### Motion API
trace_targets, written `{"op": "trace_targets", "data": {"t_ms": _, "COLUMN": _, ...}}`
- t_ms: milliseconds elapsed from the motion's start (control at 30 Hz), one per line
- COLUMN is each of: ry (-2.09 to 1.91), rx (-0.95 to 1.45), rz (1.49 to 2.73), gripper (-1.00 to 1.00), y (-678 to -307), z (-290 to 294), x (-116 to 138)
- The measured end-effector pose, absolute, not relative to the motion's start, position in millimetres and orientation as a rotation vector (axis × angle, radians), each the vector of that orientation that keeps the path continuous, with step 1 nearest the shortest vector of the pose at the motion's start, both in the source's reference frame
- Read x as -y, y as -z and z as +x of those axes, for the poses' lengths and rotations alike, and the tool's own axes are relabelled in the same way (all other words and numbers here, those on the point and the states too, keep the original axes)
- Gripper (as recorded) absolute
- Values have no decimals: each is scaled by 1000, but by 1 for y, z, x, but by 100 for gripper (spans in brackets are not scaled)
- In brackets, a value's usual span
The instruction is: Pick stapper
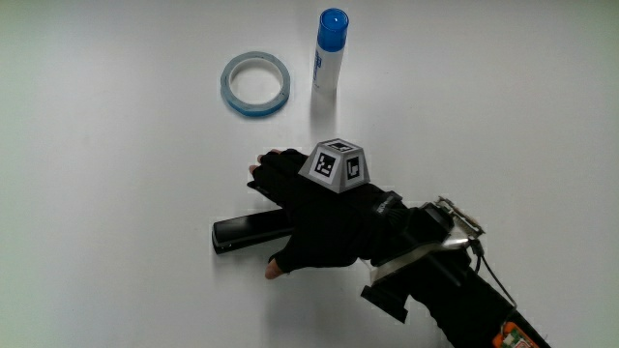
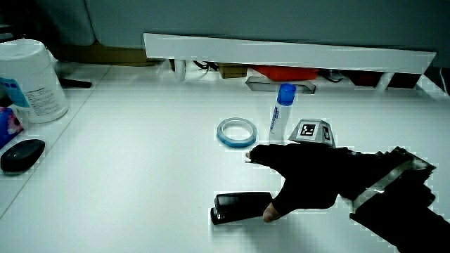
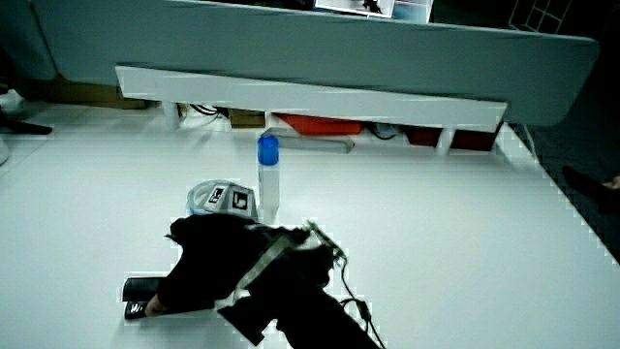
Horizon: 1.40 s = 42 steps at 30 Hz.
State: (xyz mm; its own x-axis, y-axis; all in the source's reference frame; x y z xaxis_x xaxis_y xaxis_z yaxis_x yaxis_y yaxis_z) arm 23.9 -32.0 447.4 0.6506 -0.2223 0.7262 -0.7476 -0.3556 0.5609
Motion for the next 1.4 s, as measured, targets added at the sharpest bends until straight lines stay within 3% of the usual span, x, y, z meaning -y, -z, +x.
{"op": "trace_targets", "data": {"t_ms": 667, "ry": -671, "rx": 742, "rz": 1864, "gripper": 0, "y": -490, "z": -6, "x": 25}}
{"op": "trace_targets", "data": {"t_ms": 1400, "ry": -795, "rx": 768, "rz": 1994, "gripper": 100, "y": -492, "z": -6, "x": 29}}
